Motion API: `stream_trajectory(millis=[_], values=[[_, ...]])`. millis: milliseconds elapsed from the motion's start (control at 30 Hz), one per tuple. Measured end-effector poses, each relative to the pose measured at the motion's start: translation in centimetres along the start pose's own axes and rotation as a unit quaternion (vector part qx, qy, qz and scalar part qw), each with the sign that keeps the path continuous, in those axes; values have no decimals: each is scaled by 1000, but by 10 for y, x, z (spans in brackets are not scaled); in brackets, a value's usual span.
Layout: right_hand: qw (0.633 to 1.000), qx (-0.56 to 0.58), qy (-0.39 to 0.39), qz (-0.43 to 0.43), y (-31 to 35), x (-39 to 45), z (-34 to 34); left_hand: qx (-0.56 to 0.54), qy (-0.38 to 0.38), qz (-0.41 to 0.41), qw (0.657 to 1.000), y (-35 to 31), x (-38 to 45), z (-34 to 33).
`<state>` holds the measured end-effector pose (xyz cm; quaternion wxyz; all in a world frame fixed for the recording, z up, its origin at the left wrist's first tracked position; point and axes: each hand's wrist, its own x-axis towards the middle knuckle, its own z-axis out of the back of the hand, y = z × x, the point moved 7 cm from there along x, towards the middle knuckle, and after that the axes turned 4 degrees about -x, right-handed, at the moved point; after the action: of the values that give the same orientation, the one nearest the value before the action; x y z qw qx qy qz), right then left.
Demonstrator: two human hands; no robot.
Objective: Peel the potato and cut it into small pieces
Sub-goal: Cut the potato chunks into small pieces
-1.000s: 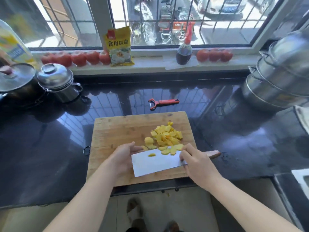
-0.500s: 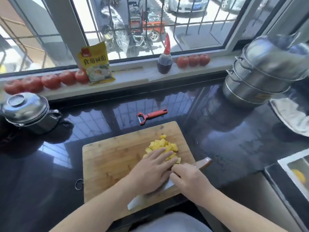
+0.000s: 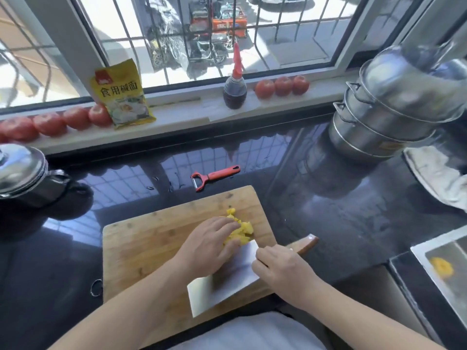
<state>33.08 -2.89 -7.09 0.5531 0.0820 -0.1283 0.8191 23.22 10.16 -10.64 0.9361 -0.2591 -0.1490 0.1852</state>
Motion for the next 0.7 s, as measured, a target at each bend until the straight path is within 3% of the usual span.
stream_trajectory(millis=[100, 167, 433, 533, 600, 700], values=[[1000, 4, -12, -16, -6, -4, 1, 60, 121, -50, 990, -12, -13, -18], [1000, 2, -13, -28, -10, -7, 3, 110, 145, -55, 982, -9, -12, -29], [999, -19, 3, -25, -19, -22, 15, 201, 76, -44, 976, -2, 25, -39], [1000, 0, 10, -25, -12, -27, 15, 189, 30, 29, 981, 6, 32, -23], [1000, 8, 10, -29, -8, -28, 14, 117, 1, 73, 990, 8, 33, -11], [999, -1, 11, -34, -6, -28, 12, 62, 74, 0, 995, 0, 22, -11]])
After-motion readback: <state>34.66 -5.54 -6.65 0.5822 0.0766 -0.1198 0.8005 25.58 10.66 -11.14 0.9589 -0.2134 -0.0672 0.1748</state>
